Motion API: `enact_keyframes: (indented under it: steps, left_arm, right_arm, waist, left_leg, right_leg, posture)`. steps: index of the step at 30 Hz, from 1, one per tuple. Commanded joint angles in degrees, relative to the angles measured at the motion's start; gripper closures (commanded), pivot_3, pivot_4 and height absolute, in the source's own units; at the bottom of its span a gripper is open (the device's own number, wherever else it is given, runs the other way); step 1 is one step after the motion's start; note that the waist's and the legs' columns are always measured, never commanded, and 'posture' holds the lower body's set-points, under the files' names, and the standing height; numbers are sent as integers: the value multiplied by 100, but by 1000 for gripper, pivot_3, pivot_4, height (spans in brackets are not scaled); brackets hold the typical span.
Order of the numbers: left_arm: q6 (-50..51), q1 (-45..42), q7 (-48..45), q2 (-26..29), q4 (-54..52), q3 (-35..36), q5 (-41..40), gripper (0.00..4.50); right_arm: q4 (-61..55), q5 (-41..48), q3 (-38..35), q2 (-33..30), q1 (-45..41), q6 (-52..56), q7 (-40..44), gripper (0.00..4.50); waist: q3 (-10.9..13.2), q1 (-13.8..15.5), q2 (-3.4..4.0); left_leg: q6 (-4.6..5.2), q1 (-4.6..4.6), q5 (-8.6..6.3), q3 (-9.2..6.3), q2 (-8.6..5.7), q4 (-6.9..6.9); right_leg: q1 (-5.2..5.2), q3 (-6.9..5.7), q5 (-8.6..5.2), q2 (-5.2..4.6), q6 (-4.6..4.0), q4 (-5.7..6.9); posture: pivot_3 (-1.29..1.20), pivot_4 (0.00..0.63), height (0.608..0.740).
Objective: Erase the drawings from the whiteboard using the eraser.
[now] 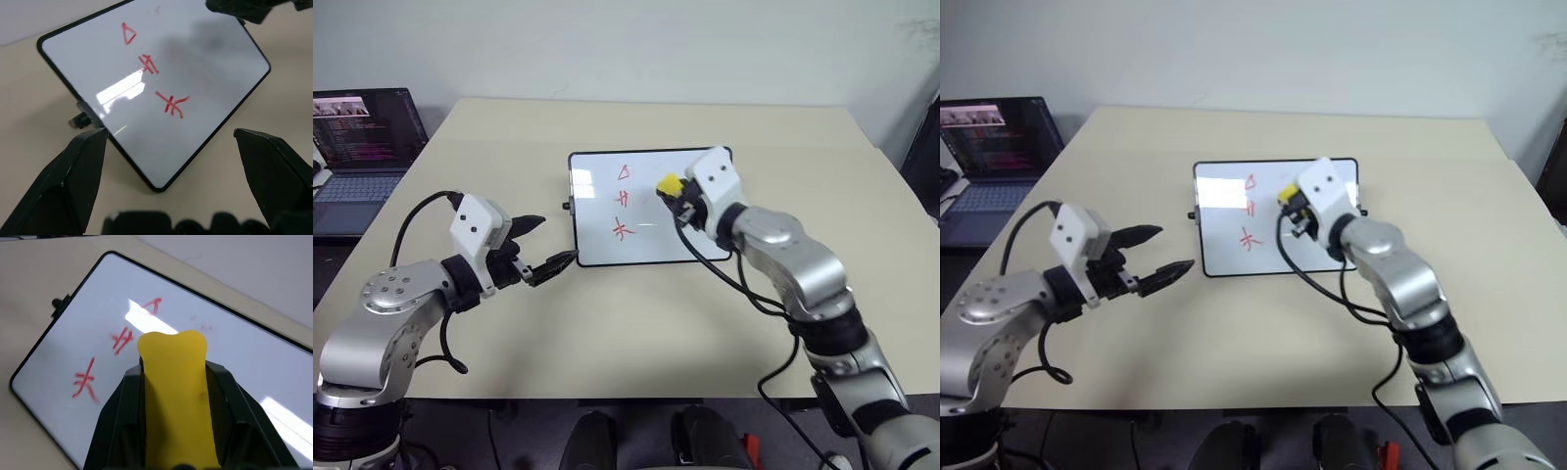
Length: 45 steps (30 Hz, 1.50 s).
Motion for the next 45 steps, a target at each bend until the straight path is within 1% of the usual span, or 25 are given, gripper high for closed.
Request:
enact_keyframes:
  steps: [1, 9, 14, 18, 22, 26, 29, 32, 34, 38, 41, 43, 45]
  left_arm:
    - [89, -98, -141, 193, -36, 154, -111, 0]
    - [32, -422, -782, 488, 390, 79, -213, 0]
    - [-267, -791, -702, 421, 817, 31, 70, 0]
    - [-292, -948, -624, 360, 1010, -42, 177, 0]
    - [-293, -937, -621, 344, 1019, -57, 214, 0]
    - [-304, -943, -624, 330, 1036, -67, 243, 0]
    - [-301, -933, -626, 283, 1033, -99, 258, 0]
    - [-309, -885, -635, 222, 992, -131, 263, 0]
    - [-296, -891, -632, 180, 981, -144, 262, 0]
    - [-303, -880, -635, 124, 970, -176, 281, 0]
    - [-298, -874, -644, 110, 959, -173, 282, 0]
    - [-290, -864, -646, 101, 948, -164, 277, 0]
    - [-293, -827, -655, 96, 926, -158, 271, 0]
  right_arm:
    - [788, -321, 38, 238, -506, -689, 106, 3221]
    - [2724, -825, 78, 815, -1601, -1716, 364, 3221]
    - [3662, -1044, 65, 1115, -2002, -2201, 425, 3221]
    - [4352, -1340, 198, 1200, -2065, -2562, 568, 3221]
    - [4642, -1532, 254, 1214, -1986, -2693, 730, 3221]
    - [4665, -1630, 296, 1246, -1907, -2667, 1026, 3221]
    - [4750, -1634, 17, 1237, -2080, -2774, 722, 3221]
    - [4831, -1657, -19, 1220, -2150, -2795, 721, 3221]
    - [4878, -1684, 40, 1230, -2167, -2766, 861, 3221]
    - [4893, -1795, 319, 1224, -2114, -2619, 1406, 3221]
    - [4815, -1862, 381, 1202, -2059, -2579, 1621, 3221]
    - [4817, -1878, 276, 1217, -2138, -2661, 1463, 3221]
    - [4884, -1824, 37, 1244, -2345, -2796, 1114, 3221]
  waist:
    - [0, 3, 0]
    - [2, -17, 2]
    - [2, -16, 2]
    - [3, -16, 3]
    - [3, -17, 2]
    - [3, -18, 2]
    - [3, -18, 2]
    - [3, -17, 2]
    - [3, -15, 2]
    - [3, -17, 2]
    - [3, -27, 2]
    - [3, -27, 2]
    - [3, -26, 2]
  left_leg:
    - [0, -1, 0, -1, 0, -1]
    - [-1, -2, -1, 0, 3, -5]
    - [-1, -3, -1, -1, 3, -6]
    - [-1, -3, -1, 1, 2, -6]
    - [-1, -5, -1, 4, -2, -7]
    - [-1, 1, -1, 1, -1, -6]
    - [-1, 2, -1, 0, 0, -5]
    - [-1, 1, 0, 0, -2, -4]
    - [-2, 0, -1, 0, -3, -4]
    - [-1, 1, -1, 0, -3, -4]
    - [-1, 3, -1, 0, -2, -4]
    - [-1, 4, -1, -1, -1, -4]
    - [-1, 4, 0, -1, -1, -4]
  right_leg:
    - [-1, -2, 0, -2, -1, 0]
    - [-8, -3, 1, -23, -5, 5]
    - [-9, -4, 0, -23, -6, 4]
    - [-9, -4, 1, -27, -7, 5]
    - [-11, -3, 1, -37, -6, 5]
    - [-9, -6, 1, -37, -7, 13]
    - [-9, -7, 1, -36, -7, 17]
    - [-8, -7, 2, -37, -7, 16]
    - [-8, -7, 2, -39, -7, 15]
    - [-8, -7, 2, -39, -7, 15]
    - [-7, -7, 2, -38, -7, 16]
    - [-7, -8, 2, -38, -7, 17]
    - [-6, -8, 2, -38, -7, 18]
  posture:
    - [0, 150, 740]
    - [0, 150, 740]
    - [0, 150, 740]
    - [0, 150, 740]
    - [0, 150, 740]
    - [0, 150, 740]
    - [0, 150, 740]
    - [0, 150, 740]
    - [0, 150, 740]
    - [0, 150, 740]
    - [0, 150, 740]
    - [0, 150, 740]
    - [0, 150, 740]
